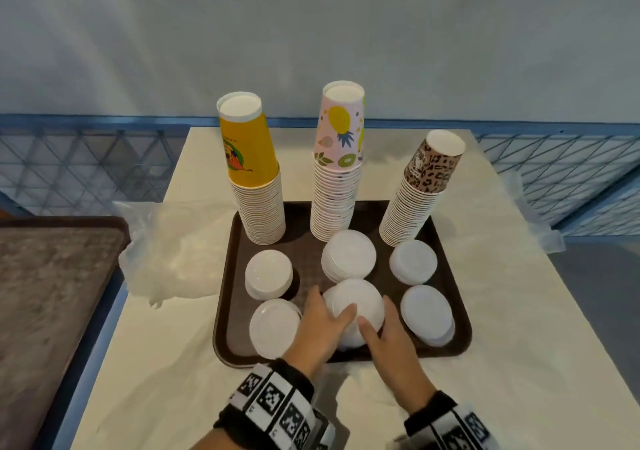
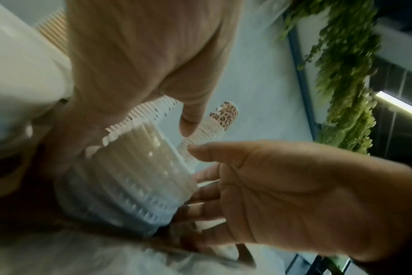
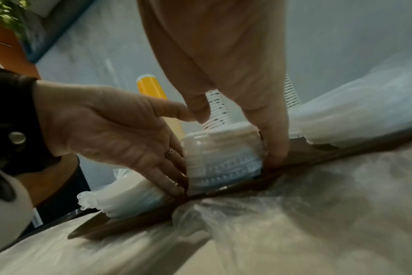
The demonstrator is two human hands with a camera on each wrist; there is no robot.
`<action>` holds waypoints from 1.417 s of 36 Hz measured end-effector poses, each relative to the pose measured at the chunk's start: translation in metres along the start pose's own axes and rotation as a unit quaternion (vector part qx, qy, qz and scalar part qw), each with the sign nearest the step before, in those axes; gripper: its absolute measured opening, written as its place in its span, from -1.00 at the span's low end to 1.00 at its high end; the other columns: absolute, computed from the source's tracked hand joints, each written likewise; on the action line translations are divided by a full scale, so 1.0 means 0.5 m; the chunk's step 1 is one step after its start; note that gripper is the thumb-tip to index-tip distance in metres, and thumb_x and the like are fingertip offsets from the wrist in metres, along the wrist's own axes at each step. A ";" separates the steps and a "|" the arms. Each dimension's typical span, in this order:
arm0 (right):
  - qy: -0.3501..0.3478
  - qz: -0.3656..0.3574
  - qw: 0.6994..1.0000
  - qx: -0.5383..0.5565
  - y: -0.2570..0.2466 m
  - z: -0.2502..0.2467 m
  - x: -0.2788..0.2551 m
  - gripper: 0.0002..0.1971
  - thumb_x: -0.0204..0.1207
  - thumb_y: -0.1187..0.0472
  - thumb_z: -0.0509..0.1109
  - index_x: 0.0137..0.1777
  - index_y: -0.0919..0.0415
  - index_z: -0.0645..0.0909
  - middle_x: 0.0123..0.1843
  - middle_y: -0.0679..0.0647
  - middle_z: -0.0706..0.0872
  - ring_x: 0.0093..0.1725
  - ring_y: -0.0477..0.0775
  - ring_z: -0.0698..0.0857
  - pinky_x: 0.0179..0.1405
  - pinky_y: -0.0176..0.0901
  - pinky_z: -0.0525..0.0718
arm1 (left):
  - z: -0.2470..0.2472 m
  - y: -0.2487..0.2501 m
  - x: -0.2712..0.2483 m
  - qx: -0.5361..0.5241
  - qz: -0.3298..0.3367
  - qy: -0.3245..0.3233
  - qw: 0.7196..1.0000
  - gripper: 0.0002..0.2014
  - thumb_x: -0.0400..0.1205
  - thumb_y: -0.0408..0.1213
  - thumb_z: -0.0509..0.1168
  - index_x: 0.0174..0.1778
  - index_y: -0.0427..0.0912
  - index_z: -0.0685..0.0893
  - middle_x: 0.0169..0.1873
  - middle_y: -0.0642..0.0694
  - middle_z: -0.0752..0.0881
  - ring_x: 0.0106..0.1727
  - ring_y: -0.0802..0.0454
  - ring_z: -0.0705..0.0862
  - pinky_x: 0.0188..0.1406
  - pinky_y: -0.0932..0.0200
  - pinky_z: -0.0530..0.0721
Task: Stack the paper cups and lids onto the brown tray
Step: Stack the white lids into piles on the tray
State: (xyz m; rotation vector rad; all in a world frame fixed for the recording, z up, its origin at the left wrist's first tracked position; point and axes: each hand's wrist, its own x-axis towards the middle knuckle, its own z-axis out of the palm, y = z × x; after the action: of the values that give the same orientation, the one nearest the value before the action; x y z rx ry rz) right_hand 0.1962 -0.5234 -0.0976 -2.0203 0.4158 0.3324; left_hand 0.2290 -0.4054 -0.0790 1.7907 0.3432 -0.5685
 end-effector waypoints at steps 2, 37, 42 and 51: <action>-0.002 -0.002 1.000 0.015 0.007 0.003 0.004 -0.46 0.61 0.04 0.25 0.54 0.14 0.24 0.49 0.07 0.47 0.39 0.01 0.49 0.29 -0.25 0.47 | 0.010 -0.008 -0.004 0.035 0.007 0.006 0.999 -0.21 0.46 0.06 0.34 0.55 -0.15 0.20 0.47 -0.14 0.44 0.46 -0.13 0.46 0.47 -0.15 0.46; -0.078 -0.051 0.984 -0.150 -0.107 0.204 0.013 -0.16 0.38 -0.18 0.44 0.57 0.14 0.21 0.54 0.12 0.34 0.54 0.17 0.26 0.51 0.02 0.27 | -0.285 -0.093 -0.109 -0.191 0.050 0.214 0.957 -0.51 0.56 -0.17 0.37 0.39 -0.20 0.49 0.26 -0.23 0.64 0.27 -0.23 0.60 0.30 -0.30 0.58; -0.066 -0.053 0.976 -0.199 -0.110 0.203 0.012 -0.27 0.31 -0.18 0.48 0.44 0.03 0.32 0.45 0.07 0.40 0.49 0.18 0.30 0.42 0.10 0.41 | -0.272 -0.117 -0.093 -0.211 0.043 0.202 0.955 -0.31 0.33 0.01 0.37 0.37 -0.19 0.48 0.23 -0.22 0.64 0.25 -0.23 0.61 0.26 -0.29 0.61; -0.032 0.015 0.979 -0.200 -0.064 0.118 0.027 -0.22 0.27 -0.12 0.54 0.45 0.02 0.29 0.42 0.11 0.35 0.46 0.22 0.27 0.43 0.15 0.42 | -0.209 -0.120 -0.074 -0.176 0.041 0.171 0.968 -0.52 0.61 -0.20 0.33 0.43 -0.13 0.37 0.29 -0.14 0.55 0.30 -0.15 0.53 0.30 -0.09 0.55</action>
State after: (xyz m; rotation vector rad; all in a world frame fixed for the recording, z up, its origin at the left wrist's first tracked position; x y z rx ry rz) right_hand 0.2186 -0.4591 -0.1048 -2.3880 0.3615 0.5325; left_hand 0.1889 -0.2862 -0.0857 1.5423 0.5673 -0.1236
